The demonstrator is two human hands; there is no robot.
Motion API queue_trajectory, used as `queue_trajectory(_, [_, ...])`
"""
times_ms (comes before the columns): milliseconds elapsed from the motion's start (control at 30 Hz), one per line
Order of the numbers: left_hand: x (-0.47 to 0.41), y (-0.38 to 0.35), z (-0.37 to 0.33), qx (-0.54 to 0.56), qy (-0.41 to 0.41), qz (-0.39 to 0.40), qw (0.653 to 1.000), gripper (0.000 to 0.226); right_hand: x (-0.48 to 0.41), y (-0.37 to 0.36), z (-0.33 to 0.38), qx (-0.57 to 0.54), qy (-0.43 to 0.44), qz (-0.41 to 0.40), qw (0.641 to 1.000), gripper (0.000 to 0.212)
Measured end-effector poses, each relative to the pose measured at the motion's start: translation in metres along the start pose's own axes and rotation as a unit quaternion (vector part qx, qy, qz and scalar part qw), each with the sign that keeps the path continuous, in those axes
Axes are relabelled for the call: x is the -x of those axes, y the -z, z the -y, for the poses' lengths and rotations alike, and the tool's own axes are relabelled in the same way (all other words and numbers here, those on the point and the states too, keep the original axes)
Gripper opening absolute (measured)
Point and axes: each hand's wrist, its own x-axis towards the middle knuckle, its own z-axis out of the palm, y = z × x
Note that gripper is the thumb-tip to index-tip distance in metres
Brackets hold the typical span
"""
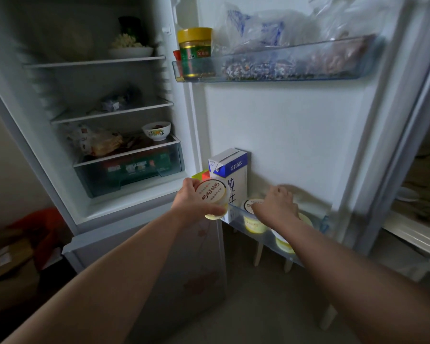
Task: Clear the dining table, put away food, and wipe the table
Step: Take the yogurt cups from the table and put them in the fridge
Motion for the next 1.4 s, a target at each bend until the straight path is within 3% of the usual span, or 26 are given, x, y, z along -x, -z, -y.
queue_trajectory(367, [-0.007,-0.049,-0.045,0.008,-0.048,0.029,0.998,0.093,0.026,0.019,-0.049,0.035,0.042,-0.029,0.998,0.055])
queue_trajectory(633, [-0.016,-0.085,-0.051,-0.01,-0.027,0.059,0.998,0.076,0.036,0.014,-0.077,0.026,0.138,-0.049,0.989,0.023])
queue_trajectory(967, [-0.03,-0.1,-0.044,-0.077,-0.027,0.079,0.994,0.061,0.034,0.007,-0.074,0.05,0.145,-0.071,0.986,0.02])
queue_trajectory(1200, [-0.019,-0.1,-0.047,-0.086,-0.035,0.056,0.994,0.06,0.035,0.006,-0.078,0.042,0.144,-0.067,0.986,0.023])
queue_trajectory(1400, [0.002,-0.1,-0.063,-0.108,-0.027,-0.024,0.994,0.069,0.041,0.011,-0.095,0.013,0.157,-0.095,0.983,0.027])
